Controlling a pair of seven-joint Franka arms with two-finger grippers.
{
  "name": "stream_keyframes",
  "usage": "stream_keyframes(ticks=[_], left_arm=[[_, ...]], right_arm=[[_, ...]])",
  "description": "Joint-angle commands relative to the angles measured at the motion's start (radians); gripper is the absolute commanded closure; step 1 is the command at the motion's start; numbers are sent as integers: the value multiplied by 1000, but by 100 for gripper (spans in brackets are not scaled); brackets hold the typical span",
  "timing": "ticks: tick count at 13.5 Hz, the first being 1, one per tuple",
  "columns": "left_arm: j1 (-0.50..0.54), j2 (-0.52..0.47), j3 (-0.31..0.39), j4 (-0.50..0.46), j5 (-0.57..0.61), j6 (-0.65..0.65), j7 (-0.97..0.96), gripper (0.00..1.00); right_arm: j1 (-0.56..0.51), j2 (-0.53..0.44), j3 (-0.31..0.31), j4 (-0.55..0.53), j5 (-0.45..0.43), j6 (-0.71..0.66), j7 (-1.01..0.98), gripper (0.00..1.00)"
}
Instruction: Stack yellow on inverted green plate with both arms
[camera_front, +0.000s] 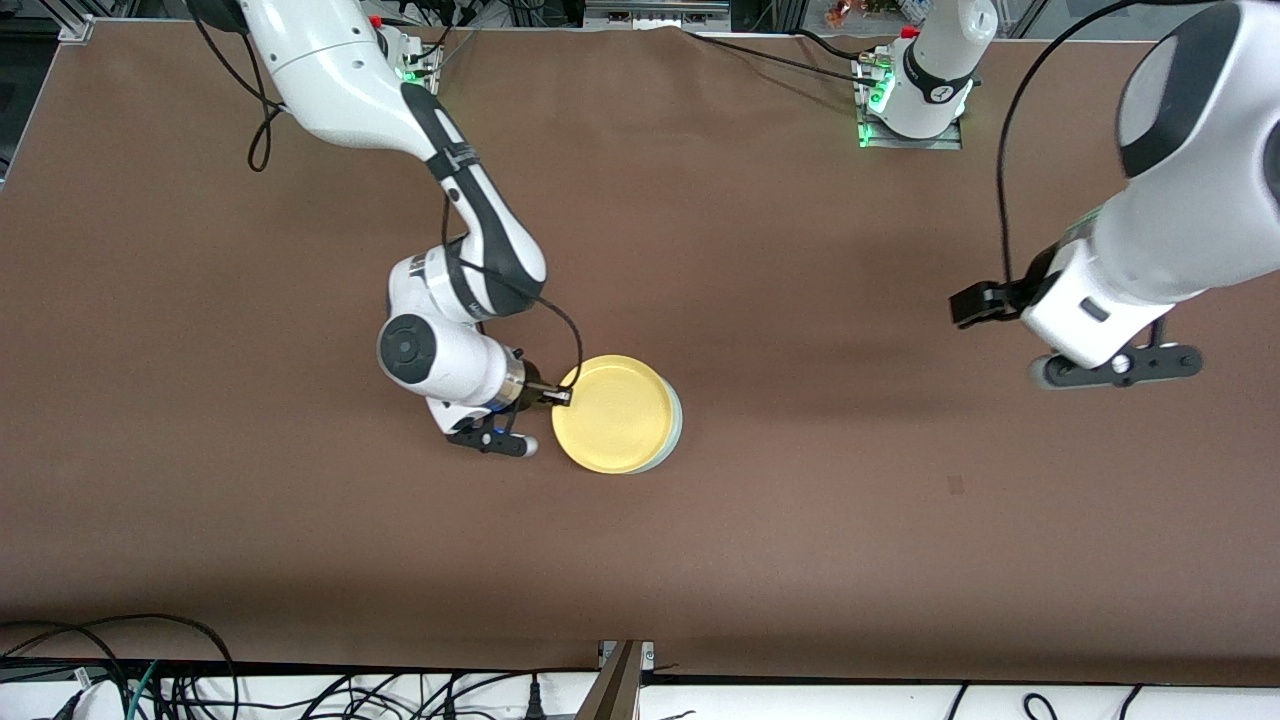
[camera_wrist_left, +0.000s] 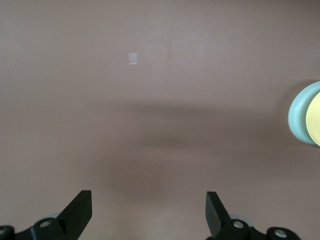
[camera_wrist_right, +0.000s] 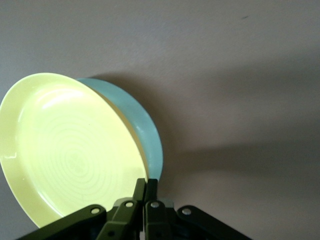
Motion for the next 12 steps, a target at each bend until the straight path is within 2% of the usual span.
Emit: stream_keyframes(ticks=[1, 4, 9, 10, 11, 12], left_arm=[[14, -209, 55, -275, -12, 92, 87, 0], [11, -342, 130, -476, -24, 224, 168, 0], [14, -355, 129, -481, -23, 220, 182, 0], [16, -353, 135, -478, -24, 220, 188, 0], [27, -353, 138, -476, -24, 221, 189, 0], [42, -352, 138, -475, -29, 229, 189, 0]], right_arm=[[19, 11, -11, -10, 23, 23, 7, 100], [27, 15, -11, -16, 23, 29, 6, 100], [24, 22, -11, -15, 21, 30, -8, 100], [19, 22, -11, -12, 23, 29, 7, 41], [19, 20, -13, -12, 21, 29, -5, 0], [16, 19, -16, -4, 11, 29, -19, 0]])
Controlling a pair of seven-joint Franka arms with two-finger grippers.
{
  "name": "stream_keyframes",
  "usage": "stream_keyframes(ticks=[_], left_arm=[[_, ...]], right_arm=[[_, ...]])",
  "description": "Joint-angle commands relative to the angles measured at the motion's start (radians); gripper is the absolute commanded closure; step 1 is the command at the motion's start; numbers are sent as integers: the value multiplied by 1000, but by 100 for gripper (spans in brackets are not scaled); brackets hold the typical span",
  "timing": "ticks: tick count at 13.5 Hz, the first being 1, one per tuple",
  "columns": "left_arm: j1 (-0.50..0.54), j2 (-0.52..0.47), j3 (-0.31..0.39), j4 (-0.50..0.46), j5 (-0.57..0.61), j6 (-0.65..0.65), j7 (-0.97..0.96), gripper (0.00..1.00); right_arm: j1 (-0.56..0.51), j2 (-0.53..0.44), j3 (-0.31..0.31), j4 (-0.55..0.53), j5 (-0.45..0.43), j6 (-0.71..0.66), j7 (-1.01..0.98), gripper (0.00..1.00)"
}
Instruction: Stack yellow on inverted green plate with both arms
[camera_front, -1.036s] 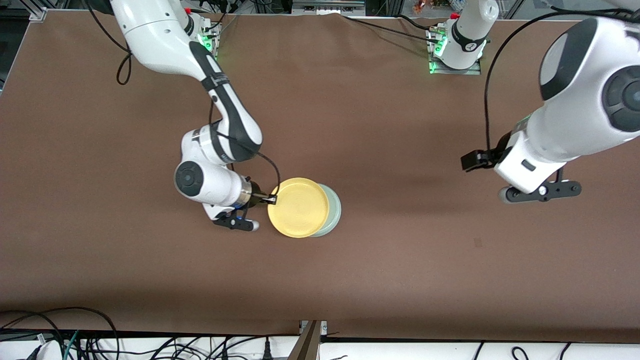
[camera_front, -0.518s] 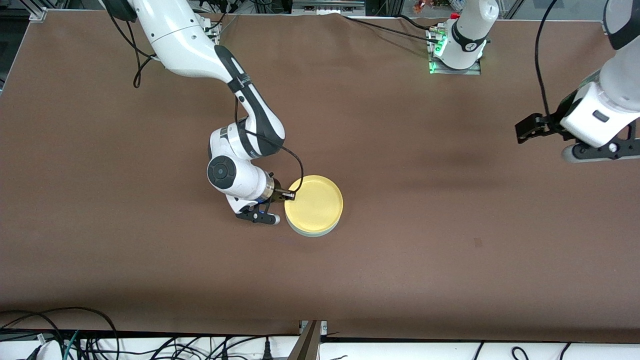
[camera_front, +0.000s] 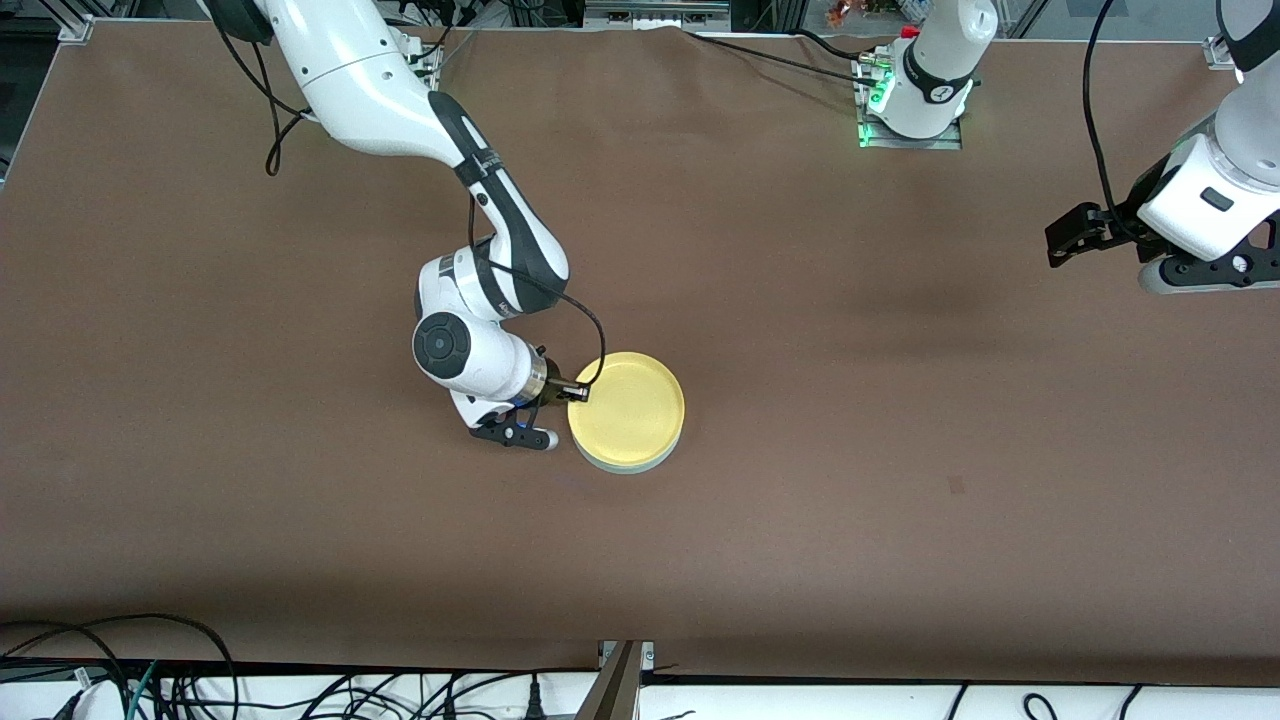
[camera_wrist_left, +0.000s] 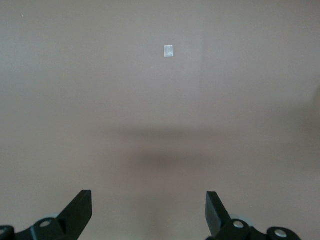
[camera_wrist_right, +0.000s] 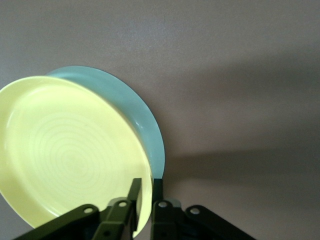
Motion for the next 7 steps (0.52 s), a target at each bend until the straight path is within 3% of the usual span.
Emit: stream_keyframes(ticks=[1, 3, 7], left_arm=[[29, -17, 6, -18, -59, 24, 31, 0], [33, -11, 0, -9, -61, 22, 27, 0], [33, 12, 3, 51, -59, 10, 27, 0]], right_arm=[[-7, -18, -16, 4, 8, 1, -31, 0], [-57, -28, -27, 30, -6, -34, -72, 0], [-163, -53, -56, 151, -54, -316, -216, 0]])
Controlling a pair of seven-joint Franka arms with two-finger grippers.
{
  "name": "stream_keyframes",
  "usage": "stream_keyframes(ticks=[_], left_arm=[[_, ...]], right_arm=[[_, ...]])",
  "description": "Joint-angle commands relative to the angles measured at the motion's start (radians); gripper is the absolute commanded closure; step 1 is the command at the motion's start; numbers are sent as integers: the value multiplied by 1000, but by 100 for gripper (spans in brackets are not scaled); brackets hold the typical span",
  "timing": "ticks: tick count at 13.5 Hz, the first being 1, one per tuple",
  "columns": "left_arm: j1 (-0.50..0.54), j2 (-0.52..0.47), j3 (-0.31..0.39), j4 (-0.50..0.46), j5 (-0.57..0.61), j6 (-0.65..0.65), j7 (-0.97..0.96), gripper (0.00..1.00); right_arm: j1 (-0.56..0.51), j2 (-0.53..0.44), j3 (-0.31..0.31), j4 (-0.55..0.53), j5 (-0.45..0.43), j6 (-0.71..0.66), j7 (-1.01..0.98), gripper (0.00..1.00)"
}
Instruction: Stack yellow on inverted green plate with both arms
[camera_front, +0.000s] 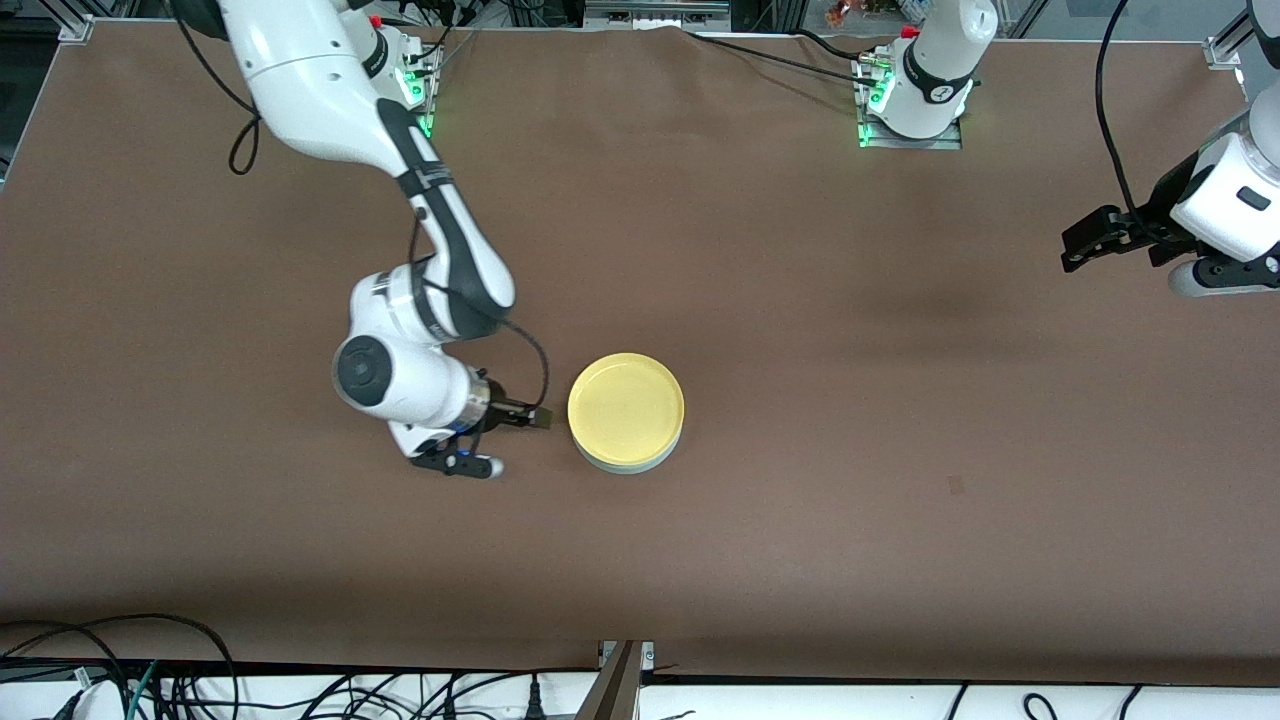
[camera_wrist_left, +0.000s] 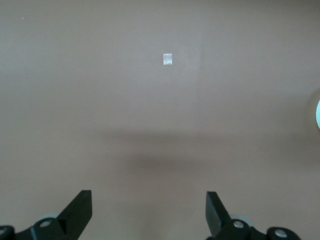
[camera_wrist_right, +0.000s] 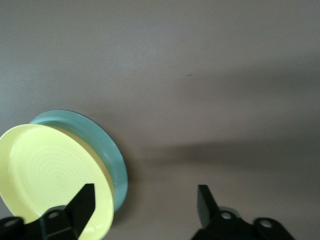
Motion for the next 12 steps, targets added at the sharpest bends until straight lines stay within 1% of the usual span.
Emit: stream_keyframes(ticks=[1, 2, 3, 5, 6, 7, 9, 10, 11, 12], left_arm=[[4, 13, -8, 37, -23, -6, 19, 0], [2, 15, -8, 37, -24, -6, 10, 0], [4, 15, -8, 34, -24, -6, 13, 0], [-2, 15, -9, 37, -23, -6, 10, 0], [-3, 15, -11, 37, -24, -6, 10, 0], [-3, 15, -11, 37, -24, -6, 10, 0], [-4, 15, -11, 35, -24, -6, 8, 0], [-4, 15, -11, 34, -24, -8, 8, 0], [-4, 15, -11, 33, -24, -8, 7, 0], [-4, 15, -11, 33, -24, -8, 7, 0]], right_arm=[[-55, -47, -30, 66, -66, -177, -112, 0], [-62, -67, -55, 68, -75, -216, -155, 0], [-62, -88, -98, 68, -77, -242, -189, 0], [-62, -125, -171, 69, -92, -355, -268, 0], [-60, -141, -204, 79, -138, -406, -307, 0], [-60, -167, -218, 98, -191, -446, -324, 0], [-62, -211, -228, 106, -303, -532, -353, 0], [-66, -263, -219, 105, -339, -555, -367, 0], [-95, -308, -209, 100, -354, -569, -362, 0], [-136, -350, -169, 91, -358, -598, -361, 0]])
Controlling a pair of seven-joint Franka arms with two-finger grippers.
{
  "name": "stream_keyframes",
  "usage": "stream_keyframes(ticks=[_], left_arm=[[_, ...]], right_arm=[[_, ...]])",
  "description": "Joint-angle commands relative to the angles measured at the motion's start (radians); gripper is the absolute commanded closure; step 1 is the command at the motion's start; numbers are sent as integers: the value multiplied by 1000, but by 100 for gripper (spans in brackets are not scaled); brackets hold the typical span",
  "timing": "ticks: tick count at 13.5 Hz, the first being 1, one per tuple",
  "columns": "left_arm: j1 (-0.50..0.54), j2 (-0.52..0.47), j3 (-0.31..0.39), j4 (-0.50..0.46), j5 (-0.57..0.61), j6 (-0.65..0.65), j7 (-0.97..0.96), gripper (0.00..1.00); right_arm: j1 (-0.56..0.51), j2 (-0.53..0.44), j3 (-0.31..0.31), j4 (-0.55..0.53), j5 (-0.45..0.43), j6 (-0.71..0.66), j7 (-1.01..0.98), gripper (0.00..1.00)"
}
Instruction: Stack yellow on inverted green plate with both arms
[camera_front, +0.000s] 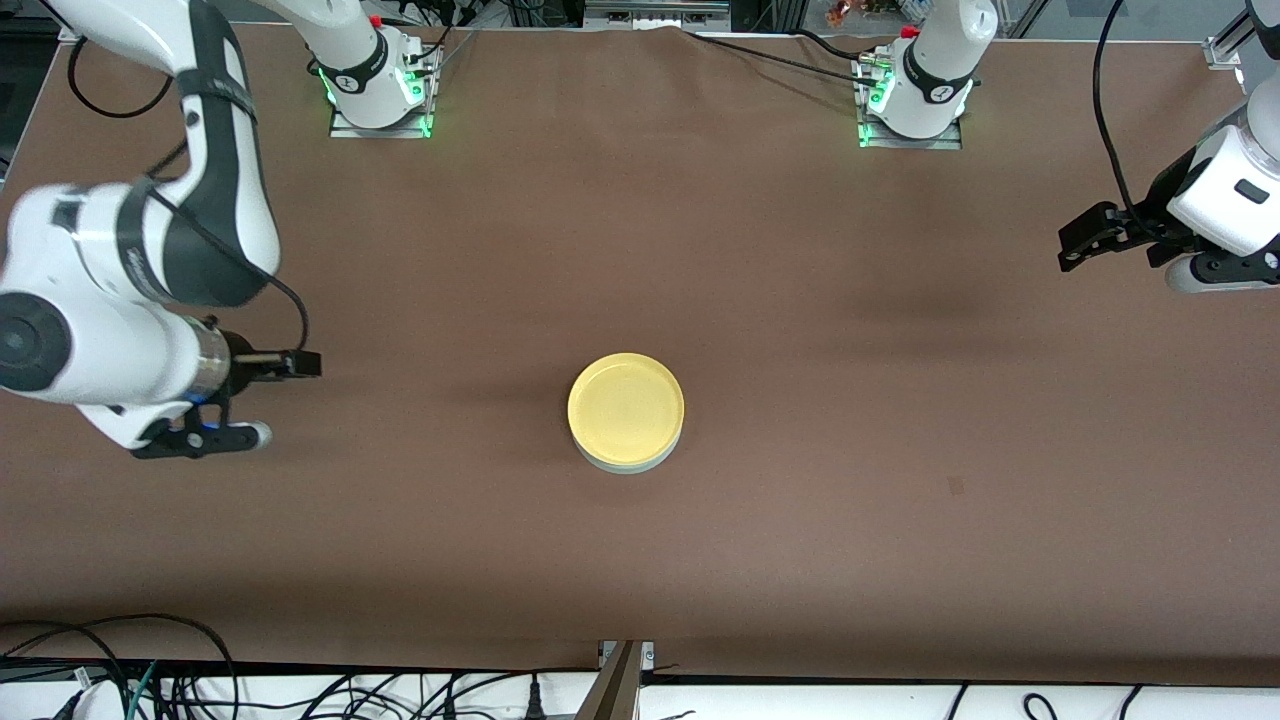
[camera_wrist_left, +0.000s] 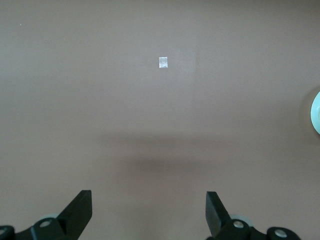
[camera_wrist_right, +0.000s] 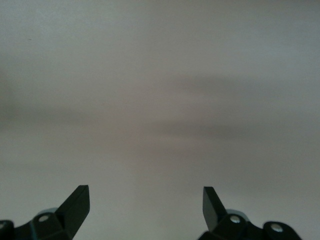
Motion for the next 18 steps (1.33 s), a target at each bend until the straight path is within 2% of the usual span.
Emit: stream_keyframes(ticks=[1, 2, 3, 5, 8, 11, 18], left_arm=[[-1, 12, 2, 25, -24, -8, 7, 0], [-2, 12, 2, 27, -24, -8, 7, 0], [-2, 12, 1, 25, -24, -8, 5, 0], [-3, 12, 1, 25, -24, -9, 5, 0], [-4, 12, -1, 27, -24, -11, 5, 0], [-4, 12, -7, 28, -24, -31, 7, 0], [-3, 12, -10, 28, -24, -35, 7, 0]], right_arm=[[-116, -139, 112, -35, -28, -71, -15, 0], [-175, -186, 161, -65, -31, -70, -21, 0], [-209, -232, 184, -93, -34, -73, -21, 0], [-241, -344, 186, -150, -36, -62, -18, 0], [-272, -427, 188, -202, -39, -60, -21, 0], [-276, -458, 203, -230, -71, -112, -19, 0], [-267, -410, 202, -195, -102, -129, -25, 0]])
